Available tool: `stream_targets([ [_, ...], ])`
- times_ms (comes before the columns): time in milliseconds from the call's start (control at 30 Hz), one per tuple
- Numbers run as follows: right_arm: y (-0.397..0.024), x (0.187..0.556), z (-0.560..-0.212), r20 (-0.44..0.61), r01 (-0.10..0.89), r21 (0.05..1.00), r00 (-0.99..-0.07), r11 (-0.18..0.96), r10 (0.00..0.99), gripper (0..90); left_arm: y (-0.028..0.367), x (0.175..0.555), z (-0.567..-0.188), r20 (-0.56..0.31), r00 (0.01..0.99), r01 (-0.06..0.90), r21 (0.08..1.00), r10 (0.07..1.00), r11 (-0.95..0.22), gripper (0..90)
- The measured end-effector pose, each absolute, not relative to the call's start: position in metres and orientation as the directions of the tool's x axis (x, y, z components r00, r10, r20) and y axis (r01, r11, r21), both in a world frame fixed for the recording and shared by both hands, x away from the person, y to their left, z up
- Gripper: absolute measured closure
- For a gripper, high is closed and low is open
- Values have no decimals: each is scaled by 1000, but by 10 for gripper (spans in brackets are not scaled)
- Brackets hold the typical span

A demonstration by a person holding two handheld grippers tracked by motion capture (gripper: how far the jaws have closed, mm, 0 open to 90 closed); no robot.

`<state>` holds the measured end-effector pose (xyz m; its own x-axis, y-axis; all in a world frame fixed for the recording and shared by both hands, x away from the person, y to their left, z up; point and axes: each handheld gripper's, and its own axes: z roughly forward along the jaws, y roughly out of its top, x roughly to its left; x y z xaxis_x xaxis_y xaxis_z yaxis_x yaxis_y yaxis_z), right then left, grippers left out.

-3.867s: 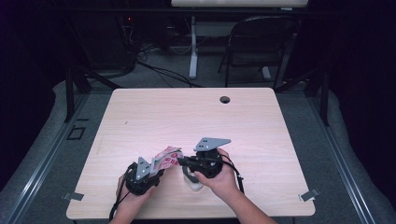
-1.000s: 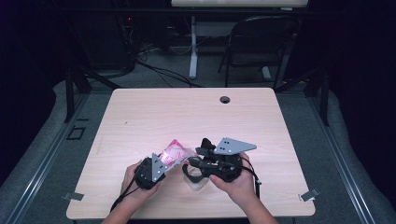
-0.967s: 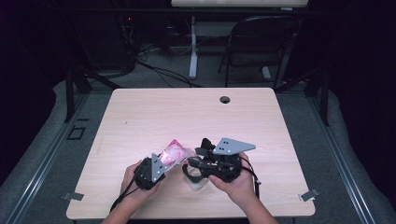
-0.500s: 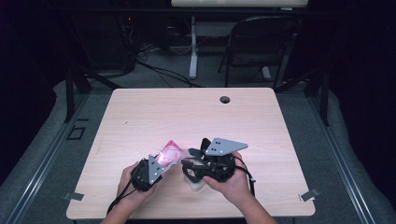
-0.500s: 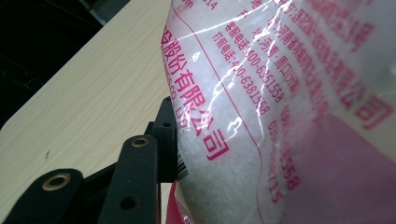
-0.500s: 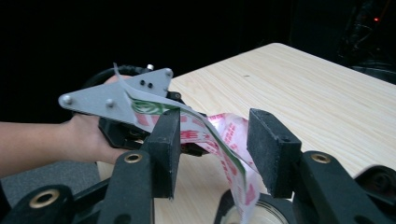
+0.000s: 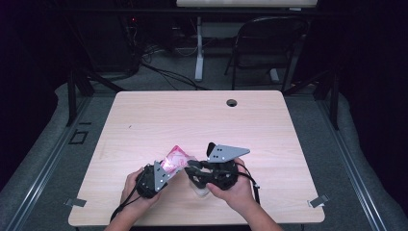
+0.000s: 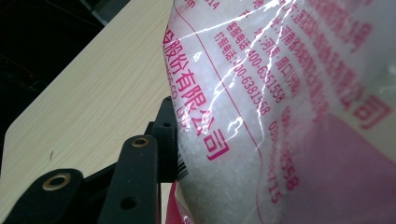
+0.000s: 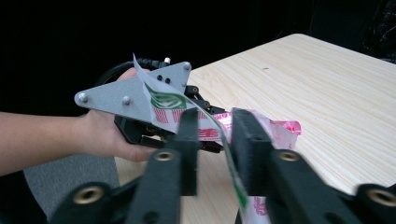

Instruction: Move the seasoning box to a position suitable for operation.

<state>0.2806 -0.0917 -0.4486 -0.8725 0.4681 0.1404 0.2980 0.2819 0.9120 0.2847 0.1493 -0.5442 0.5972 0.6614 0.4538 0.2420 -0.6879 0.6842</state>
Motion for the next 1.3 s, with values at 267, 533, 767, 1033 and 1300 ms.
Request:
stream_targets([
  [267, -93, 280, -451, 152, 305, 914, -869, 267, 471, 900, 149, 284, -542, 486, 579, 224, 678, 655, -701, 616],
  [533, -95, 282, -452, 158, 318, 908, -863, 273, 480, 900, 148, 284, -543, 499, 576, 219, 669, 647, -710, 616],
  [767, -98, 285, -454, 206, 357, 900, -853, 249, 480, 900, 148, 284, -543, 511, 570, 216, 662, 644, -717, 616],
  [1033, -107, 295, -460, 295, 428, 886, -817, 179, 496, 900, 146, 282, -540, 583, 536, 184, 626, 611, -758, 617],
  [1300, -115, 304, -468, 336, 473, 869, -777, 142, 532, 900, 142, 279, -539, 655, 484, 147, 592, 580, -792, 620],
])
